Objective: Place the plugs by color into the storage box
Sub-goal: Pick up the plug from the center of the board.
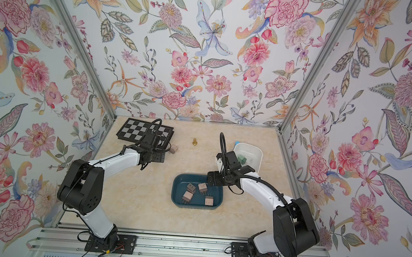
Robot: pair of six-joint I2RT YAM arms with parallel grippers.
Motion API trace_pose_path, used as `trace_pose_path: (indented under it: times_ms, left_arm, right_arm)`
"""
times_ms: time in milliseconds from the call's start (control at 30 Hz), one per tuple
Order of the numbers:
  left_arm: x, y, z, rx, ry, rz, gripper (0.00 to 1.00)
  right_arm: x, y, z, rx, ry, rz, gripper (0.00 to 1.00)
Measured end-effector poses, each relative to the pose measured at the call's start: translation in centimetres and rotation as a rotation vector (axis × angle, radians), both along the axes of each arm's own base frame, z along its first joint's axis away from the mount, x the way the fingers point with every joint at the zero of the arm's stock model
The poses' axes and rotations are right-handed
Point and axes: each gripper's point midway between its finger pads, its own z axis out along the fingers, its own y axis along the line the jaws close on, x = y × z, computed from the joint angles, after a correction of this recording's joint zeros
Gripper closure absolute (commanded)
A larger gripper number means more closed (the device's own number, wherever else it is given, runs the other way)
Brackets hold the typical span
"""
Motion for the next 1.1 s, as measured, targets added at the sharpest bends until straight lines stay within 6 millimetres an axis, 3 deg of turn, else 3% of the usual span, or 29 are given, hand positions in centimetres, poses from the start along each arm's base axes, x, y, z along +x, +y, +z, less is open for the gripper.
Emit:
trace_pose_path:
  times_ms: [167,500,633,900,1100]
  left_arm:
    - [1.4,-0.6,-2.4,-0.023,0.027,-0.027,0.08]
    - [3.8,-1.5,-4.0,-0.071,0.007,-0.051,0.15]
    - [3.8,-1.9,-4.9,-0.087,0.021,-0.06,0.25]
    - [4.3,-2.0,-4.7,-0.098,-0.001,-0.059,0.45]
    - [4.5,-2.0,-4.6,-0.1,-0.01,-0.059,0.52]
  right_arm:
    - [-0.2,0.3,-0.4,-0.005,0.013,0.006,0.06]
    - [-0.5,0.6,-1.5,-0.028,0.039,0.013,0.06]
    - [-0.5,0.5,-1.5,-0.032,0.037,0.011,0.06]
    - [-0.5,0.5,-1.7,-0.035,0.038,0.01,0.06]
    - [-0.5,0.5,-1.7,-0.036,0.039,0.011,0.06]
